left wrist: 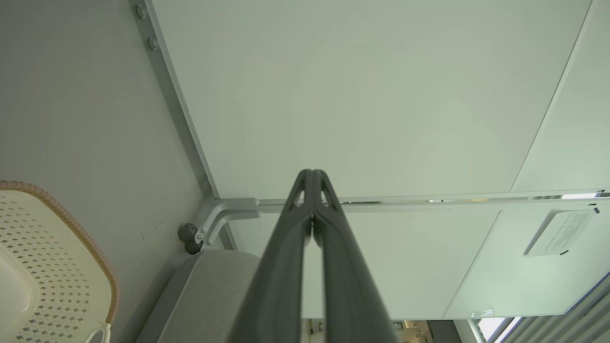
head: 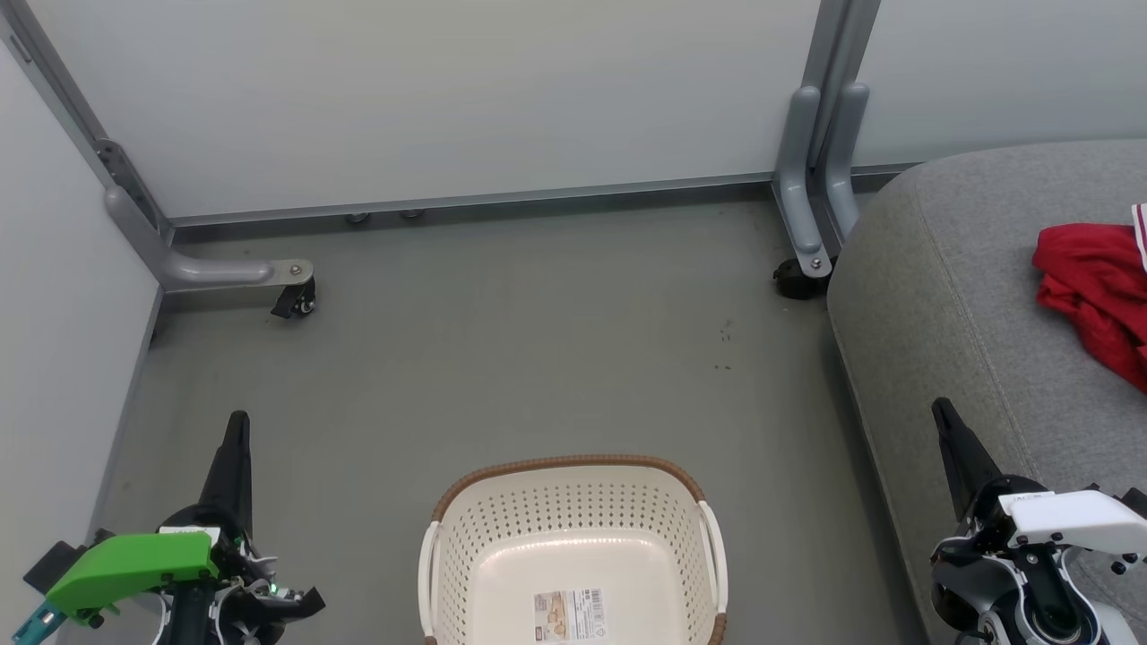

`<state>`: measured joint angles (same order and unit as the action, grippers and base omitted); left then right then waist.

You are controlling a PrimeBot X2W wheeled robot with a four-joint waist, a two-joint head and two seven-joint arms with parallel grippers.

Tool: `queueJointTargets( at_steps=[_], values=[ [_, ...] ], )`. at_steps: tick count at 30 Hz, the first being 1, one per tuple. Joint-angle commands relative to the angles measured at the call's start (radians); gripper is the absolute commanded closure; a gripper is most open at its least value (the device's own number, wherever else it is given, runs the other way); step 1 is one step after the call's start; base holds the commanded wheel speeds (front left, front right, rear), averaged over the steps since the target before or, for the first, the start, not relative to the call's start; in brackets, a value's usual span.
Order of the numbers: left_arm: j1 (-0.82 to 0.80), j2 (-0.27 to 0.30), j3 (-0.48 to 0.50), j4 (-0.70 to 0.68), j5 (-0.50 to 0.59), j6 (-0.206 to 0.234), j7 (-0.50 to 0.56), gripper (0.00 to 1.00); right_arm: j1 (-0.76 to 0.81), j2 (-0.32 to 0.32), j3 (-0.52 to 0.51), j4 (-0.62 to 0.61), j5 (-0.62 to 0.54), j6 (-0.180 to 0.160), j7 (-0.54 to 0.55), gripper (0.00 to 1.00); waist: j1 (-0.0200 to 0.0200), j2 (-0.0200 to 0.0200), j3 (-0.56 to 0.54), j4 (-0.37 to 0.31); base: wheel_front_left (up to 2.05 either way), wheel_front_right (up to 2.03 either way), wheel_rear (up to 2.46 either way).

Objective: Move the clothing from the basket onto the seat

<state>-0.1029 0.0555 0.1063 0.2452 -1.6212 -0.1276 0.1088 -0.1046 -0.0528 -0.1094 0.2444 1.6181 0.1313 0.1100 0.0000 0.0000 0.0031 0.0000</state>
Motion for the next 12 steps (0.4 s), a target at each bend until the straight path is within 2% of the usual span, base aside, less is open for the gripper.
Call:
queueJointTargets(
  at_steps=[1,12],
  values=[
    [-0.013,0.000,0.004,0.001,0.005,-0.006,0.003,1.00,-0.009,-0.001,-0.003,0.002,-0.005,-0.001,0.006,1.00,0.0000,0.0000,0.000,0.000,0.00,0.00,0.00],
    [-0.013,0.000,0.005,0.001,0.005,-0.006,0.004,1.00,-0.009,-0.001,-0.004,0.002,-0.006,-0.001,0.006,1.00,0.0000,0.0000,0.000,0.000,0.00,0.00,0.00]
  ],
)
